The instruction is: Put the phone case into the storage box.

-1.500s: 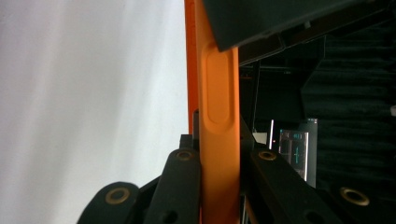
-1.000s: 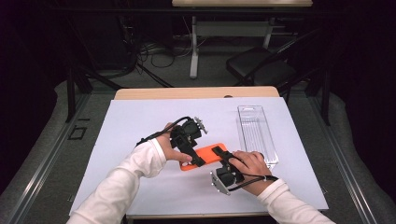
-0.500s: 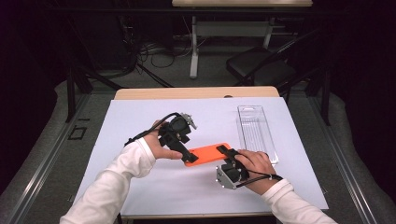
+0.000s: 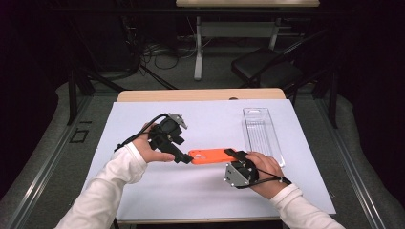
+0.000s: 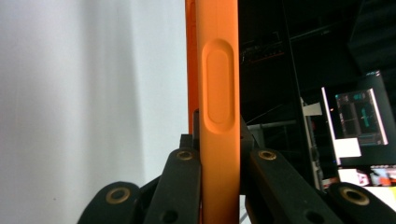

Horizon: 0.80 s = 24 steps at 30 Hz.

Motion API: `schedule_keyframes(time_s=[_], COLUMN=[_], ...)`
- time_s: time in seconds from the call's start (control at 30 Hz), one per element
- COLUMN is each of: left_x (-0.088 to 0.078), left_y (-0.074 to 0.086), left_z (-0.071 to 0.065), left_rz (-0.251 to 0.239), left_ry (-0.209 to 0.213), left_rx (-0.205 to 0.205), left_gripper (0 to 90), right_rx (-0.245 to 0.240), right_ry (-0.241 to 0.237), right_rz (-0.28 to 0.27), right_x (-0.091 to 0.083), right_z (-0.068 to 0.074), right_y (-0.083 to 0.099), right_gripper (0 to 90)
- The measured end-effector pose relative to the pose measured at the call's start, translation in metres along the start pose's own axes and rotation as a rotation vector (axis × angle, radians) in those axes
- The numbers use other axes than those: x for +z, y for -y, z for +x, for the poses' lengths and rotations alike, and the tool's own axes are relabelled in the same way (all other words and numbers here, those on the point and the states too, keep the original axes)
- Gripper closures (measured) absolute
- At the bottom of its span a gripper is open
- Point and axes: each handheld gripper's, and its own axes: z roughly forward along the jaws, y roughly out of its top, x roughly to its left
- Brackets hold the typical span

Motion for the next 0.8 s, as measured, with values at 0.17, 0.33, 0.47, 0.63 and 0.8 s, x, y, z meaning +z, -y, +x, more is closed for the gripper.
schedule_keyframes(time_s=[0.17, 0.33, 0.47, 0.63, 0.8], left_x=[-0.001, -0.001, -0.002, -0.004, -0.003], left_y=[0.005, 0.008, 0.009, 0.012, 0.014], left_z=[0.002, 0.002, 0.004, 0.007, 0.008], left_rz=[-0.009, -0.037, -0.04, -0.061, -0.078], left_ry=[0.006, 0.008, 0.005, 0.003, -0.004], left_rx=[-0.02, -0.028, -0.031, -0.038, -0.04], left_gripper=[23.1, 24.1, 26.6, 29.3, 30.9], right_rx=[0.099, 0.167, 0.222, 0.302, 0.371], right_ry=[-0.024, -0.049, -0.072, -0.094, -0.118], right_rz=[-0.003, -0.006, -0.016, -0.028, -0.055], right_x=[-0.002, -0.003, -0.002, -0.003, -0.003], right_z=[-0.004, -0.007, -0.008, -0.011, -0.014], right_y=[0.002, 0.005, 0.007, 0.008, 0.01], right_gripper=[86.2, 86.2, 86.2, 86.2, 86.2])
